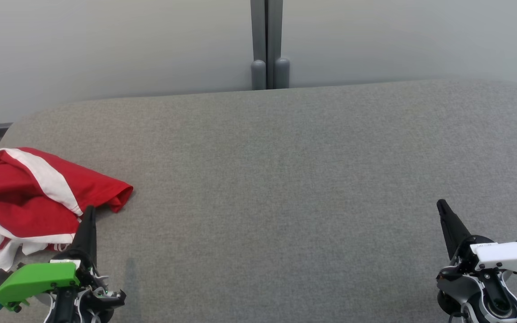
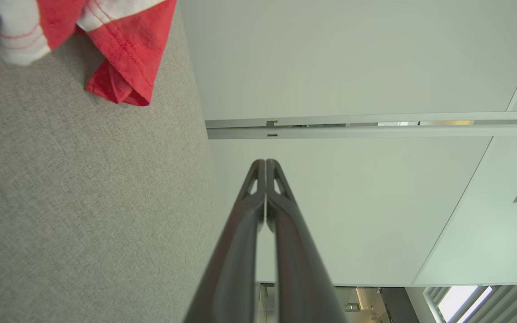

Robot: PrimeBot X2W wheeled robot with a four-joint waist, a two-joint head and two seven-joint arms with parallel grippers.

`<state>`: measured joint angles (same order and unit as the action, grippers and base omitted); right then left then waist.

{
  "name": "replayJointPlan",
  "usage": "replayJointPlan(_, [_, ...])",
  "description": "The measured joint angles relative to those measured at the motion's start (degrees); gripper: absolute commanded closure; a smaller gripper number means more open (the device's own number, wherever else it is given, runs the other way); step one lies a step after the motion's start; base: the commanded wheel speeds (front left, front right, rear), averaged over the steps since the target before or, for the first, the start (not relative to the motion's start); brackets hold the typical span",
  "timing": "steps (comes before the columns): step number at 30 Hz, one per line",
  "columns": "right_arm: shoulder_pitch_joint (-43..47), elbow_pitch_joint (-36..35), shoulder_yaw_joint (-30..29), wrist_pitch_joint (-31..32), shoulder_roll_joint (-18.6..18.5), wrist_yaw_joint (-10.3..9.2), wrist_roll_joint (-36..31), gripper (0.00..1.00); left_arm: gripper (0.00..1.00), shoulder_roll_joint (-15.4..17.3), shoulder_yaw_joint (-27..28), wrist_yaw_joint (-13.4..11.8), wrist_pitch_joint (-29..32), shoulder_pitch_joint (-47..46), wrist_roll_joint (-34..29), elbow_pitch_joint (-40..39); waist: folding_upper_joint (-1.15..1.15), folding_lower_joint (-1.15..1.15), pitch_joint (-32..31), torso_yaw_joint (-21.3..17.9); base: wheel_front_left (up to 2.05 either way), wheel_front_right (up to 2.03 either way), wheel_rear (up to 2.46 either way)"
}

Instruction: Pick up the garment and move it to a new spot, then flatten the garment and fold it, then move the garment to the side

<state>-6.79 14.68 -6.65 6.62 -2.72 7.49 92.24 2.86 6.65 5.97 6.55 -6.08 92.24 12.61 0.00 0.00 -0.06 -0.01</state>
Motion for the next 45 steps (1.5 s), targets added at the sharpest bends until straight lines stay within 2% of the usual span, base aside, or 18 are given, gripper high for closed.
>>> replayJointPlan(29, [0.0, 0.0, 0.0, 0.0, 0.0, 0.00, 0.0, 1.00, 1.00, 0.0, 0.0, 0.0, 0.0, 0.0, 0.0, 0.0, 0.00, 0.00, 0.0, 0.0, 0.00, 0.00, 0.00])
replayJointPlan(30, [0.1, 0.2, 0.0, 0.0, 0.1, 0.00, 0.0, 0.00, 0.00, 0.0, 0.0, 0.0, 0.0, 0.1, 0.0, 0.2, 0.00, 0.00, 0.0, 0.0, 0.00, 0.00, 0.00])
replayJointPlan(38, [2.2, 2.2, 0.7, -0.9, 0.4, -0.02, -1.3, 0.00, 0.00, -0.5, -0.5, 0.0, -1.2, 2.0, -0.6, 3.1, 0.00, 0.00, 0.1, 0.0, 0.00, 0.00, 0.00])
replayJointPlan(45, [2.1, 2.1, 1.5, -3.0, -0.3, -0.02, -7.9, 0.00, 0.00, -0.2, -1.5, 0.0, -3.1, 2.0, -7.7, 3.6, 0.00, 0.00, 0.2, 0.0, 0.00, 0.00, 0.00])
